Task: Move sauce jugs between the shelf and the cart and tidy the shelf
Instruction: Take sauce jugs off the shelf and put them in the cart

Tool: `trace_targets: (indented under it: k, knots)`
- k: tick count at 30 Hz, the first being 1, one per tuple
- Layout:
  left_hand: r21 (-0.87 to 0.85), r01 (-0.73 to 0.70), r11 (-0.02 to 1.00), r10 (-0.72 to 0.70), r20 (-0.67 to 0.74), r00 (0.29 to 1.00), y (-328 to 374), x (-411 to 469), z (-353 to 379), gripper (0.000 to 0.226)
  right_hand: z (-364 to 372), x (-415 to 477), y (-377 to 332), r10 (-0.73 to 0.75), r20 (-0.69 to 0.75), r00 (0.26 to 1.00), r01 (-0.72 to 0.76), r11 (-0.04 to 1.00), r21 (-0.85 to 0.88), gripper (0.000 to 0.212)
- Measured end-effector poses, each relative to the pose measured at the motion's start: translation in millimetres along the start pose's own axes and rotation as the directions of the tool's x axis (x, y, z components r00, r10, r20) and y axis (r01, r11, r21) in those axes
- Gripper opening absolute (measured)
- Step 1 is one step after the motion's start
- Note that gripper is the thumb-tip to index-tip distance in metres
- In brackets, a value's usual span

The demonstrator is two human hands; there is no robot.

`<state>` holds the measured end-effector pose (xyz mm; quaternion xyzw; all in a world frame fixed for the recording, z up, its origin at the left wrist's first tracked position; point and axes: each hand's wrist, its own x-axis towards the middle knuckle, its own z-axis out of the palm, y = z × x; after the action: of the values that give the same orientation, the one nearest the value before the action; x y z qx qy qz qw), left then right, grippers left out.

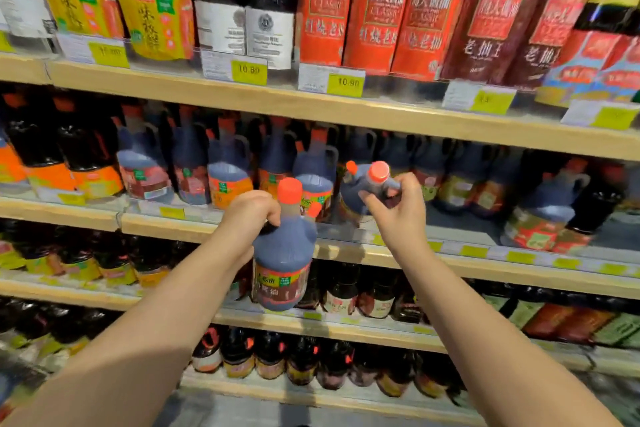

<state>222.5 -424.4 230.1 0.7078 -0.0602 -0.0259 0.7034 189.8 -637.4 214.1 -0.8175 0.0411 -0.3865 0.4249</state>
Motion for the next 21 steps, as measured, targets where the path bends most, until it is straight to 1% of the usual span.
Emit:
trace_targets:
  k: [1, 3, 5, 6, 7, 9, 10, 11, 13, 14, 16, 17, 19, 21]
  knots:
    - [-0.004, -0.004, 1.000, 0.004, 0.010, 1.000, -1.9, 6.6, 2.1, 0.020, 5.1, 8.4, 8.0, 0.022, 0.013, 1.000, -0.022, 1.000, -0.004, 0.046]
    - [-0.009, -0.004, 1.000, 0.004, 0.023, 1.000, -5.5, 17.7, 5.2, 0.024, 15.1, 21.1, 24.5, 0.038, 0.045, 0.998, -0.038, 0.999, -0.010, 0.044]
    - [-0.014, -0.009, 1.000, 0.009, 0.033, 0.999, -9.9, 29.2, 8.1, 0.040, 22.4, 29.9, 37.7, 0.059, 0.086, 0.994, -0.058, 0.998, -0.018, 0.042]
    - [-0.013, -0.012, 1.000, 0.012, 0.036, 0.999, -10.9, 33.6, 10.0, 0.047, 25.2, 34.2, 42.7, 0.076, 0.083, 0.994, -0.076, 0.997, -0.007, 0.042]
    - [-0.011, -0.009, 1.000, 0.010, 0.041, 0.999, -11.4, 37.4, 12.0, 0.047, 28.1, 38.9, 47.8, 0.109, 0.063, 0.992, -0.110, 0.994, 0.003, 0.044]
    - [-0.015, 0.000, 1.000, 0.001, 0.063, 0.998, -11.3, 44.2, 15.8, 0.034, 35.8, 46.4, 54.8, 0.181, 0.036, 0.983, -0.181, 0.983, 0.009, 0.047]
    - [-0.019, 0.008, 1.000, -0.006, 0.068, 0.998, -11.2, 46.8, 16.9, 0.027, 41.4, 47.6, 59.2, 0.227, 0.048, 0.973, -0.227, 0.974, 0.015, 0.047]
    - [-0.023, 0.016, 1.000, -0.015, 0.064, 0.998, -11.7, 49.5, 17.4, 0.024, 47.1, 46.9, 60.7, 0.270, 0.062, 0.961, -0.273, 0.961, 0.044, 0.044]
    - [-0.044, 0.044, 0.998, -0.042, 0.045, 0.998, -14.1, 54.0, 17.7, 0.022, 58.1, 49.0, 65.5, 0.345, 0.042, 0.938, -0.347, 0.929, 0.126, 0.042]
    - [-0.052, 0.057, 0.997, -0.055, 0.047, 0.997, -14.9, 55.4, 17.7, 0.022, 62.3, 52.1, 70.0, 0.377, 0.029, 0.926, -0.376, 0.911, 0.167, 0.045]
    - [-0.046, 0.071, 0.996, -0.069, 0.060, 0.996, -15.9, 56.8, 17.9, 0.022, 65.6, 59.9, 75.7, 0.445, 0.025, 0.895, -0.442, 0.877, 0.191, 0.064]
    - [-0.045, 0.072, 0.996, -0.069, 0.066, 0.995, -15.9, 57.7, 18.4, 0.022, 65.5, 64.3, 76.6, 0.466, 0.025, 0.885, -0.461, 0.866, 0.192, 0.069]
    - [-0.043, 0.086, 0.995, -0.083, 0.063, 0.995, -17.0, 59.6, 18.7, 0.024, 66.3, 71.3, 78.6, 0.456, 0.027, 0.890, -0.451, 0.868, 0.208, 0.064]
    - [-0.041, 0.111, 0.993, -0.109, 0.049, 0.993, -17.2, 61.5, 17.5, 0.029, 67.0, 71.8, 77.6, 0.425, 0.054, 0.904, -0.427, 0.886, 0.180, 0.060]
